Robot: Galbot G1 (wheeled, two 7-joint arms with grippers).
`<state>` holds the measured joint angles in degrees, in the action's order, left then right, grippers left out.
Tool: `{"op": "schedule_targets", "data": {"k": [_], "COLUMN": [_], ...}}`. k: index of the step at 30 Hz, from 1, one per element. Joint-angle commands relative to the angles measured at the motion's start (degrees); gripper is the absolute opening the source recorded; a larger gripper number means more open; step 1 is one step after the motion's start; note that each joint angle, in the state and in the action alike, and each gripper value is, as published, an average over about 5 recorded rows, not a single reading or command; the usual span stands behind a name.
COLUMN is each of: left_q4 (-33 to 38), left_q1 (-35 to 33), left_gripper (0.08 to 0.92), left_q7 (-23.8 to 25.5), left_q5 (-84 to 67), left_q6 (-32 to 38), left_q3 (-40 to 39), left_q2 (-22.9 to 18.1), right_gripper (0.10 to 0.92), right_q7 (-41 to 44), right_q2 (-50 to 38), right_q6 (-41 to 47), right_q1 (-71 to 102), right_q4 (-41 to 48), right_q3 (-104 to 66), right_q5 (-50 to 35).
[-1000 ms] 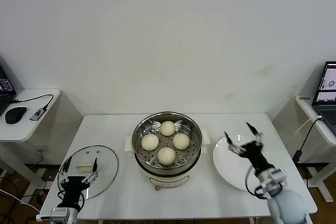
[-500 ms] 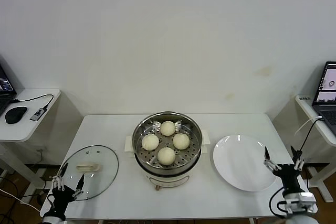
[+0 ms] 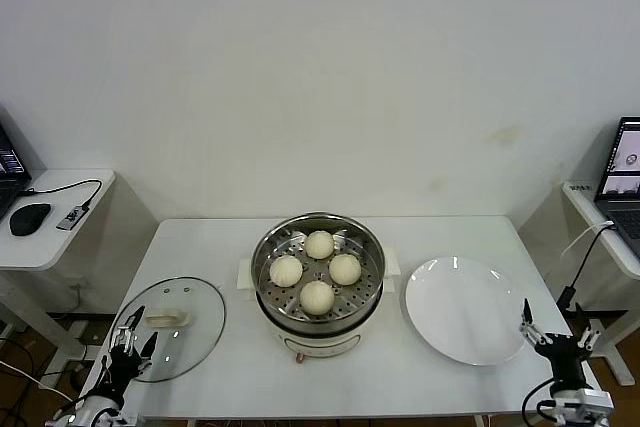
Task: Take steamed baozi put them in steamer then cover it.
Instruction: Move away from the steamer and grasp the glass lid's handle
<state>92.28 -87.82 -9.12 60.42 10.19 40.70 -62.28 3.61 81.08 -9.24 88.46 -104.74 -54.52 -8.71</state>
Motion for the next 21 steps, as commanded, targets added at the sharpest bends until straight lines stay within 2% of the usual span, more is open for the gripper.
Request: {"op": "schedule_targets", "data": {"k": [1,21], "left_q4": [-4.0,-9.7], "left_q1": [6.1,13.2], "left_gripper": [0.823,0.823], "left_q7": [0.6,1.6], "left_q5": [4.3,2.9], "left_q6": [0.1,-1.0], "left_q3": [-2.3,-6.6], "left_q2": [1.8,3.1], "right_gripper": [0.823,0.823], "right_q7": [-1.3,-1.4], "right_q2": [0.8,1.2], "right_q6": [-1.1,-2.4], "right_q1": [0.7,1.1], "right_q4": [0.9,2.2], "right_q3": [-1.0,-1.1], "right_q5": [0.0,1.1]}}
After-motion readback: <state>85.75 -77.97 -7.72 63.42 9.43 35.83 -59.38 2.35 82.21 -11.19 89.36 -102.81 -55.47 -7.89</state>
